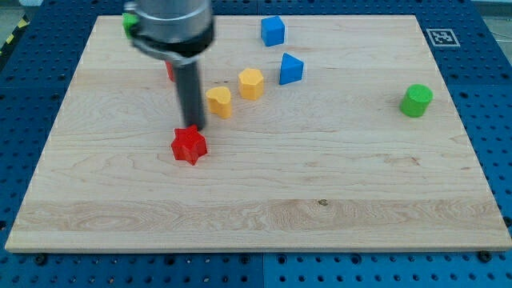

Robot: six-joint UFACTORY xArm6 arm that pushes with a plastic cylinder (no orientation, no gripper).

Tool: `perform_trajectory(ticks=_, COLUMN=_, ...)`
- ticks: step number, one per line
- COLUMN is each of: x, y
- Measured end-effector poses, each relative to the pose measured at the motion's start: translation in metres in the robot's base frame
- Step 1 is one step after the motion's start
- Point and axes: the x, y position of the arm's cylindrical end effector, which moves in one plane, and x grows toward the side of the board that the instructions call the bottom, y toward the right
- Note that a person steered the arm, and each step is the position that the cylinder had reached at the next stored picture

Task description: Move the yellow heart to the top right of the board

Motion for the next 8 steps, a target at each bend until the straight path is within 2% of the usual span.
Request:
perform_trajectory(ticks=1, x=-0.034, y=-0.023)
perform_trajectory(ticks=2, x=-0.043, y=0.012)
perform_trajectory(ticks=3, x=-0.024, y=0.078)
perform_trajectory(ticks=5, x=-0.024, y=0.216)
perform_trajectory(ticks=6, x=-0.011, y=0.23)
perform_trajectory(ticks=7, x=0.011, y=0.197)
perform_trajectory(ticks=8, x=0.0, y=0.173)
